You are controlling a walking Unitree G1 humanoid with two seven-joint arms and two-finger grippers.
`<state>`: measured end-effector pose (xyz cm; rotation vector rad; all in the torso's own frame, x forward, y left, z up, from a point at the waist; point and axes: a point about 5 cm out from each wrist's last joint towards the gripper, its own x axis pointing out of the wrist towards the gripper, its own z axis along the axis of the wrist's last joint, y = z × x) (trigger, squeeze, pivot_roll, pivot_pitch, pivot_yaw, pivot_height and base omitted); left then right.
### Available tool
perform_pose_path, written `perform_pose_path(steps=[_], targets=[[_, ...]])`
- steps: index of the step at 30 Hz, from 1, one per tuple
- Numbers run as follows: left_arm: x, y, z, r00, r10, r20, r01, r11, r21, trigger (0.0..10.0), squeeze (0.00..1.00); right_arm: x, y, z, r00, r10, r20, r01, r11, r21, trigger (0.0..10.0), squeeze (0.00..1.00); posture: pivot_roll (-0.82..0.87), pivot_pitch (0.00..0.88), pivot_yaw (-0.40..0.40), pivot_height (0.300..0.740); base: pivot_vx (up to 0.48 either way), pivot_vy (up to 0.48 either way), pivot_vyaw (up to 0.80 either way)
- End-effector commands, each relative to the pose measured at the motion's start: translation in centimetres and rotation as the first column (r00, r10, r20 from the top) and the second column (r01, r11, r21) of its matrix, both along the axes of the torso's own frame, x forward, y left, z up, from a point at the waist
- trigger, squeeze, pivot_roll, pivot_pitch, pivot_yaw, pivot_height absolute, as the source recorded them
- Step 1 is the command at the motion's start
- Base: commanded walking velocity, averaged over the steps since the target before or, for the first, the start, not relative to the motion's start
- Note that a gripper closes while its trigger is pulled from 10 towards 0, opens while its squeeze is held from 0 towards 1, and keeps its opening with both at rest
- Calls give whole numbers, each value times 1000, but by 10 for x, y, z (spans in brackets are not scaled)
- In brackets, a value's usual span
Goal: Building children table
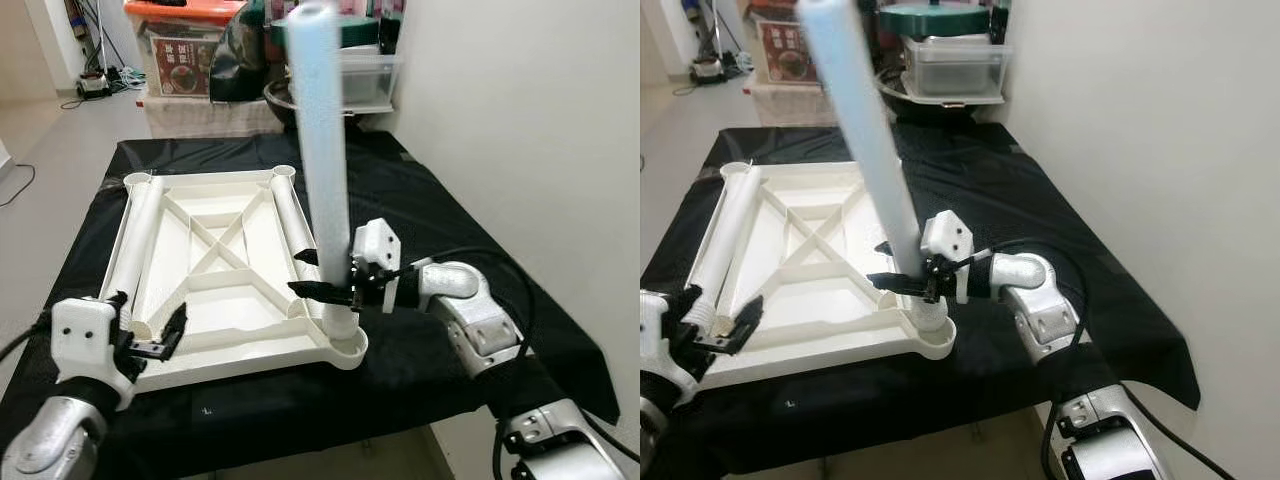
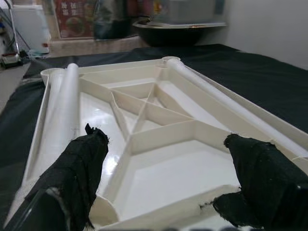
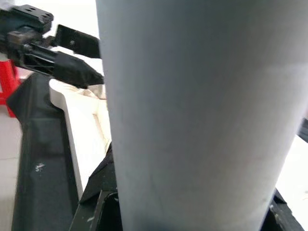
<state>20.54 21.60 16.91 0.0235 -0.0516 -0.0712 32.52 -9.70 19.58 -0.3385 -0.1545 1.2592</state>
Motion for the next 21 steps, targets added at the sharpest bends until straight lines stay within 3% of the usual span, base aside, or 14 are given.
perform_pose_path(steps=[1, 3, 12, 16, 18, 21], targets=[[1, -6, 0, 1000, -8, 3, 8, 1000, -11, 10000, 0, -1, -2, -16, 999, -19, -50, 17, 999, -34, 0, 0, 109, 0, -63, 740, 0, 0, 0], [2, -13, -2, 1000, -9, -4, 9, 1000, -30, 10000, 0, -4, -2, -18, 998, -21, -62, 19, 1000, -21, 0, 0, 104, 0, -62, 740, 0, 0, 0], [2, -14, -4, 1000, -8, -15, 7, 997, -72, 10000, 0, -9, -10, -18, 988, -72, -137, 76, 997, 28, 0, 0, 93, 0, -55, 740, 0, 0, 0], [2, -15, -2, 1000, -18, -2, 18, 994, -112, 10000, 0, -9, -7, -11, 981, -103, -162, 124, 984, 125, 0, 0, 86, 0, -51, 740, 0, 426, -800], [3, -16, -1, 1000, -22, 7, 22, 996, -87, 10000, 0, -11, -3, -8, 983, -110, -148, 133, 979, 154, 1529, 0, 85, 0, -47, 740, 0, 240, 0], [3, -18, 0, 1000, -29, 12, 29, 997, -65, 10000, 0, -12, 0, -7, 983, -114, -145, 138, 976, 166, 1882, 0, 84, 0, -47, 740, 0, 0, 0]])
